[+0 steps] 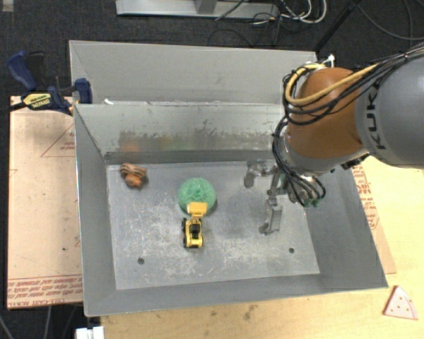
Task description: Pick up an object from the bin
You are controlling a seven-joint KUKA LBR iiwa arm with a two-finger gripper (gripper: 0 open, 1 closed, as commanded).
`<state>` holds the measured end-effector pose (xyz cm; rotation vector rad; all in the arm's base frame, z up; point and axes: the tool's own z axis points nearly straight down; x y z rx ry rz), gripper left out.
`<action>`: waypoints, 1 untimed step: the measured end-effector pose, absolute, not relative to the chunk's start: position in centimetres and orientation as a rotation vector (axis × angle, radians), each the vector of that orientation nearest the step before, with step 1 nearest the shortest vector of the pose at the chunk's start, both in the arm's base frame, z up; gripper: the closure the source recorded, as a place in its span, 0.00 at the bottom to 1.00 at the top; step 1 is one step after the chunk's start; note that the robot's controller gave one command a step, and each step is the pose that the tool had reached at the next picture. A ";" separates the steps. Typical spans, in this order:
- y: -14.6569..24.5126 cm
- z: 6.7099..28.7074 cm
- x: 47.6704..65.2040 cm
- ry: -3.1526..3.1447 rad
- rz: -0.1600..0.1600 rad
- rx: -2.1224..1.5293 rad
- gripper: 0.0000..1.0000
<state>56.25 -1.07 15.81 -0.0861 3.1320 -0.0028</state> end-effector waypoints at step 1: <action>1.2 7.6 58.8 3.131 0.001 -0.180 0.00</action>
Offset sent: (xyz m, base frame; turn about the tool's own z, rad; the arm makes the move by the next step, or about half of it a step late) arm 0.0617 0.0373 -0.0881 -0.0393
